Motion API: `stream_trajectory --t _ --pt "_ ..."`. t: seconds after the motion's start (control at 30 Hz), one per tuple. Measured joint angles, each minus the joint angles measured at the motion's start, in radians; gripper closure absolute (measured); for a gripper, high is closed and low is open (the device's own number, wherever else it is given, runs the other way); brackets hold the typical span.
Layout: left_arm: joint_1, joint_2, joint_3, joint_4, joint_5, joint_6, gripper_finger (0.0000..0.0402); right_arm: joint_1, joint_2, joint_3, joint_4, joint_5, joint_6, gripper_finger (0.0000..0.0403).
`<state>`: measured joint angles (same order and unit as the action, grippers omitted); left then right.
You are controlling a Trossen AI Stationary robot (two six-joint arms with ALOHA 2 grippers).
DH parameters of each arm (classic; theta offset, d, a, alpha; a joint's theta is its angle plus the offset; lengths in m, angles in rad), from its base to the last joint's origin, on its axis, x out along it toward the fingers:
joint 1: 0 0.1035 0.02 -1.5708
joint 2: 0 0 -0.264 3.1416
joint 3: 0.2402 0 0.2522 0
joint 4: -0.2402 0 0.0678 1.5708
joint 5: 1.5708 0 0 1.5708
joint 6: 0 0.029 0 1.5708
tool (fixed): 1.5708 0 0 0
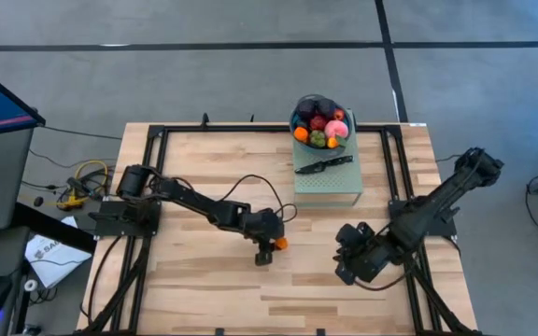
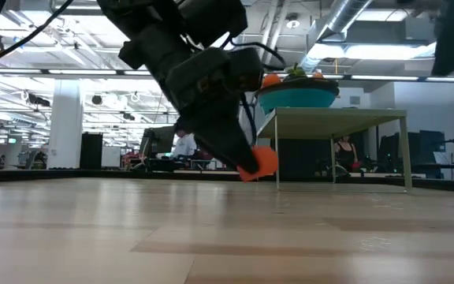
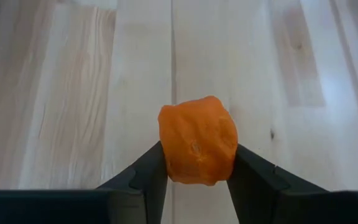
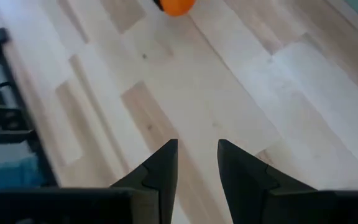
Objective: Pick & Place Fruit
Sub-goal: Put the orange tangerine into the blue strainer bowl on the shelf
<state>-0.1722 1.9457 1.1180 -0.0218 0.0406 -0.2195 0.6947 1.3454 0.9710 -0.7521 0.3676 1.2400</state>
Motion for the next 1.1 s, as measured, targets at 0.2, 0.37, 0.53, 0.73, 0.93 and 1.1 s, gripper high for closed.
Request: stream_trajectory --t 0.2,0.37,0.53,0.73,0.93,1.1 --pt "0.0 0.0 -0.037 -0.001 -0.003 -0.001 0.0241 -0.055 0.085 -0.001 0.023 -0.008 -0.017 0.0294" --pt "0.0 0.0 -0.039 0.002 -0.003 -0.001 0.021 -0.106 0.149 0.0 0.077 -0.021 -0.031 0.0294" --pt "0.001 -0.004 -0.039 -0.001 0.031 -0.001 0.0186 -0.161 0.207 0.0 0.206 -0.086 -0.154 0.0294" --pt "0.002 -0.097 -0.039 -0.133 0.091 -0.002 0.0162 -0.242 0.287 0.0 0.435 -0.182 -0.449 0.0294" --pt "0.003 -0.278 -0.045 -0.358 0.04 -0.021 0.0157 -0.316 0.371 0.042 0.569 -0.234 -0.75 0.0283" --pt "-0.003 -0.465 -0.141 -0.345 -0.04 -0.141 0.0167 -0.373 0.447 0.13 0.532 -0.266 -0.902 0.0217"
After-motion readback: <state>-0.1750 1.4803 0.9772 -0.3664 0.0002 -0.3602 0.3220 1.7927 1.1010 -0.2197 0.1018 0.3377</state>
